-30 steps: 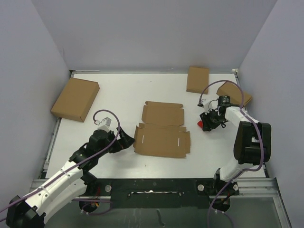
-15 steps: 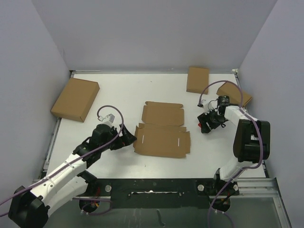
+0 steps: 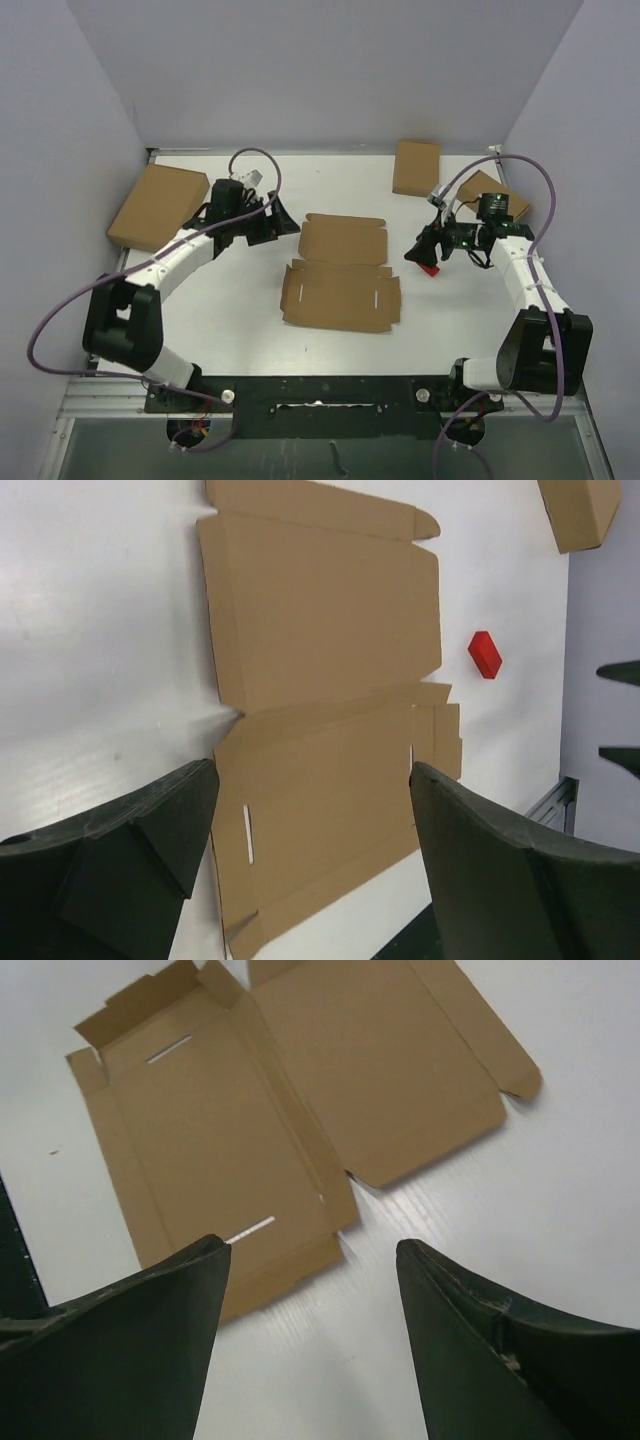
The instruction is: Fold the paper box
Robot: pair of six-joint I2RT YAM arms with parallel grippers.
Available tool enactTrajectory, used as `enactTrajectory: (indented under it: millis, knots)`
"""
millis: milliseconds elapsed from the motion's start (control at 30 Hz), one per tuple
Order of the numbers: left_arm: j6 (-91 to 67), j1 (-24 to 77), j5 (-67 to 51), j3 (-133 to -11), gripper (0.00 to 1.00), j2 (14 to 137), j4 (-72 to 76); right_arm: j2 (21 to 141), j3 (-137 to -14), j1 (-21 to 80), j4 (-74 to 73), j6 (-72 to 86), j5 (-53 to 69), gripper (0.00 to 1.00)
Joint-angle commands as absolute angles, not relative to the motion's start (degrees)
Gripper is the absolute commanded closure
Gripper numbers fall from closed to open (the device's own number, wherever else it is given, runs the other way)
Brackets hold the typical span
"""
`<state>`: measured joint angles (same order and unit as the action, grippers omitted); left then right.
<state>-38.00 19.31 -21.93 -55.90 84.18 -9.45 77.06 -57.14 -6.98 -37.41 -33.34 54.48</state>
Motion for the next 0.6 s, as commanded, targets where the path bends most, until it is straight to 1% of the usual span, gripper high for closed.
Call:
enactTrajectory:
  millis: [0, 100, 300, 567]
  knots:
    - [-31.49, 18.38, -26.13, -67.33, 0.27, 94.85, -12.88, 79.25, -57.95, -5.03, -40.03, -34.49, 62.54, 0.32]
    - [-30.49, 17.84, -26.4, -73.78, 0.38, 102.63, -15.58, 80.99, -59.28, -4.79, -41.2, -34.96, 62.16, 0.31]
    - [-29.24, 17.69, -27.94, -84.15, 0.43, 114.4, -20.19, 79.89, -58.65, -4.59, -39.9, -34.39, 60.09, 0.3]
    - [-29.57, 17.97, -29.81, -87.42, 0.54, 121.02, -20.82, 79.58, -58.5, -3.89, -38.85, -34.03, 59.05, 0.3]
